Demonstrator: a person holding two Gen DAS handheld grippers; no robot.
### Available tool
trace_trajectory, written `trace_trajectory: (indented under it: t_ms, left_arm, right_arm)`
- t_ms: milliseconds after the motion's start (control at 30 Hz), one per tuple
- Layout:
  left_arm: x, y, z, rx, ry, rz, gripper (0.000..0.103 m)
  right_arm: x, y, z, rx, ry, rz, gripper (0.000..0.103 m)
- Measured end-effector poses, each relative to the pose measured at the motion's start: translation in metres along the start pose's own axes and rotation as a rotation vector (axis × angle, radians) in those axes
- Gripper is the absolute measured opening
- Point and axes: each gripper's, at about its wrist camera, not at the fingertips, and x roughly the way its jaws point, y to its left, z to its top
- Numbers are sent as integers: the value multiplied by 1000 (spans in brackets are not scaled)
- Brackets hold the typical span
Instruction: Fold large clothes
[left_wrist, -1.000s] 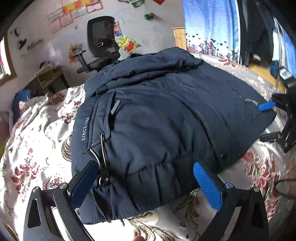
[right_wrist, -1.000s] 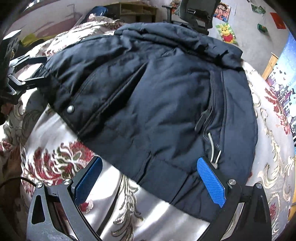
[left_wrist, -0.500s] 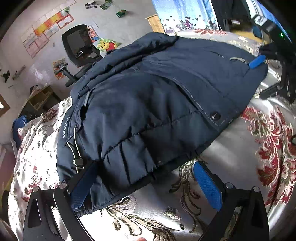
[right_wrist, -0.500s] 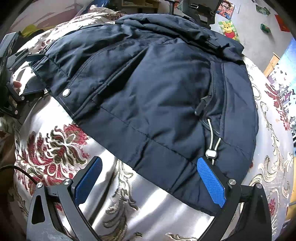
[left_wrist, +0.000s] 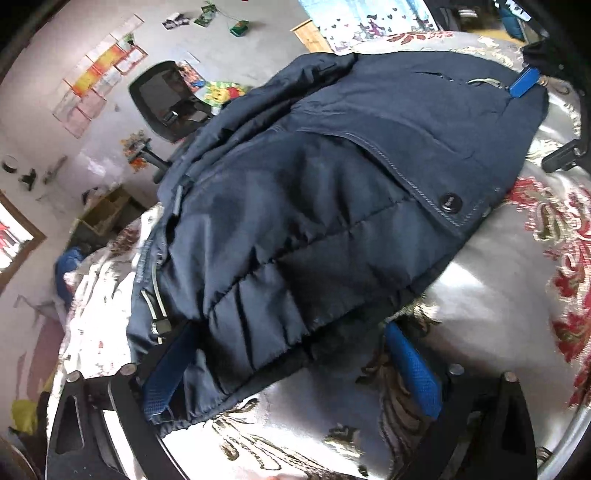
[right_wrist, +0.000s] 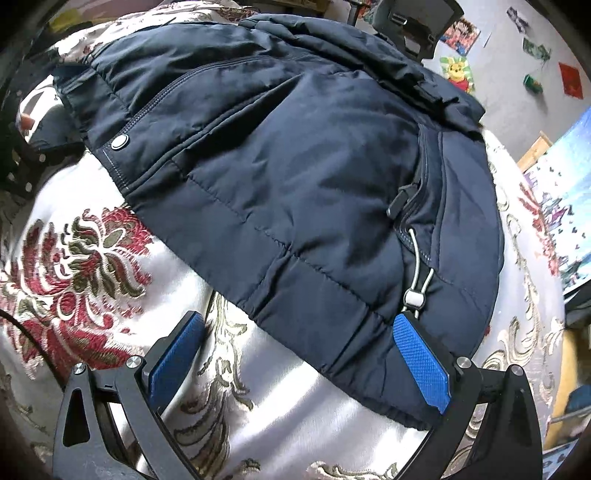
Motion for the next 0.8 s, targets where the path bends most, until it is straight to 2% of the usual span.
trace_trajectory:
  t_ms: [67,100,167,267,367,467,533,667,800]
  left_arm:
    - [1,-1,1,3,-2,37,91]
    - [0,0,2,2,-7,59,85]
    - [-2,3,3,-5,-18,115,65]
    - [2,13,10,-30,-12,136,54]
    - [0,22,20,-40,-35,119,46]
    - [-5,28,32,-33,-62,94,30]
    - [-5,37,42,-50,-67,64,24]
    - [-7,54,58,-101,-81,26,17]
    - [-8,68,70,-150,-86,-2,14]
  right_arm:
    - [0,5,1,-22,-14,-38,100]
    - [-1,9,1,-38,-26,-68,100]
    - [-3,14,2,-62,-48,-126,100]
    - [-3,16,4,-58,-55,-148,100]
    - [-2,13,4,-27,-53,-126,100]
    - [-1,12,4,-37,-59,-125,100]
    - [0,14,4,-53,-65,-135,100]
    - [-3,18,1,-60,-77,-160,100]
    - [-6,20,-1,-69,-89,-208,100]
